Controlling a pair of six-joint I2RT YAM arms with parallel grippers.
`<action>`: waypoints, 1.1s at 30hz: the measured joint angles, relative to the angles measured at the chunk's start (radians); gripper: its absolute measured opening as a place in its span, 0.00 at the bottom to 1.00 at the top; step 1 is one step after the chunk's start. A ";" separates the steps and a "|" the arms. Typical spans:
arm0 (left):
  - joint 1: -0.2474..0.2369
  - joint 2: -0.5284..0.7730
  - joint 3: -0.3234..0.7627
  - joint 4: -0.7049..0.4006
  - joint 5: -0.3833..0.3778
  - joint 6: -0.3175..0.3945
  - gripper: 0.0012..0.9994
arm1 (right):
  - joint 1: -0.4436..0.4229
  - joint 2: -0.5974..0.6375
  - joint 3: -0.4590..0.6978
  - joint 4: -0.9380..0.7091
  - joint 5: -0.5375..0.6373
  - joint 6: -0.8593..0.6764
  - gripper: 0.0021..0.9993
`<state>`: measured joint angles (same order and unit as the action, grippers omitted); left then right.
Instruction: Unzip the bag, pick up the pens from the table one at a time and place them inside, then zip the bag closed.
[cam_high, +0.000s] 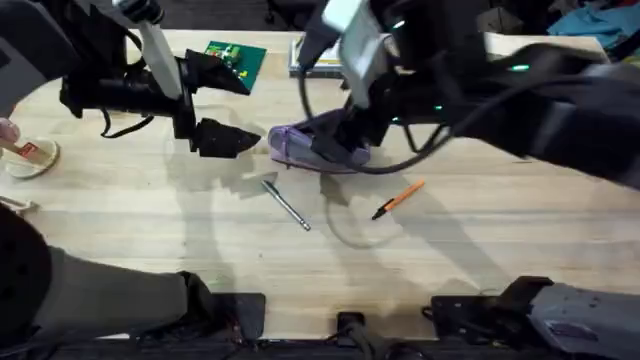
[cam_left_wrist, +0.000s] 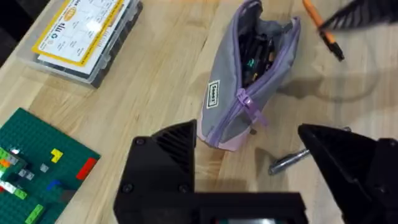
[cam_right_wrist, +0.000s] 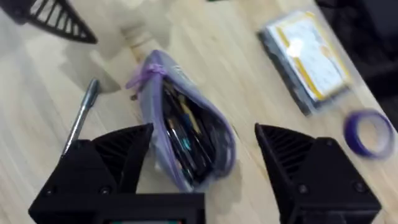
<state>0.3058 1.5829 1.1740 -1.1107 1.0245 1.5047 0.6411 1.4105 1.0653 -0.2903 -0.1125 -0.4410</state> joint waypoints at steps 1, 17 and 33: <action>0.000 0.000 0.000 0.000 0.000 0.000 0.99 | 0.002 -0.086 0.000 -0.050 0.063 0.072 1.00; 0.000 0.000 0.000 0.000 0.000 0.000 0.99 | 0.002 -0.489 0.000 -0.380 0.434 0.791 1.00; 0.000 0.000 0.000 0.000 0.000 0.000 0.99 | 0.002 -0.505 0.000 -0.829 0.559 1.361 1.00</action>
<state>0.3058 1.5827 1.1740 -1.1103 1.0245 1.5047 0.6430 0.9058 1.0653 -1.1190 0.4463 0.9200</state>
